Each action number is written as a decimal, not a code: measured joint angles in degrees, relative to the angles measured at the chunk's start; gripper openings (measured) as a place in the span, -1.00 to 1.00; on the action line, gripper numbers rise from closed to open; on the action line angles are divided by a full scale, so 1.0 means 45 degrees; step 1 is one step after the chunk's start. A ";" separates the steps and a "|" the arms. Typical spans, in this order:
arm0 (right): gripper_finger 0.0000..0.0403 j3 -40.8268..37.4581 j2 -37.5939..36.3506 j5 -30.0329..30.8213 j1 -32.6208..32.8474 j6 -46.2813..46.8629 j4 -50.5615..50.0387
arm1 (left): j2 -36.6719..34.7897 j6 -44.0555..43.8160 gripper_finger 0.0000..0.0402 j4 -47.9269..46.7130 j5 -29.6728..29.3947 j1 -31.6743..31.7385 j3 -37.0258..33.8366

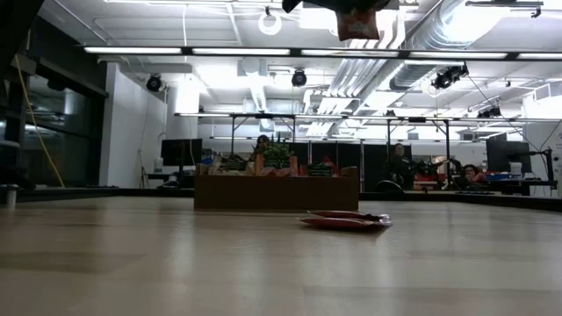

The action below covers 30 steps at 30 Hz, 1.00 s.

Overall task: Pick & Place Tea
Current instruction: Put the top red tea bag into the right section of the wooden organizer

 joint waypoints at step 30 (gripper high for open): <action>-1.00 -0.1609 -0.0551 -0.0781 -0.1246 -0.0150 0.0684 | -0.2218 -0.1410 0.01 -0.3971 -0.3739 0.0044 -0.0697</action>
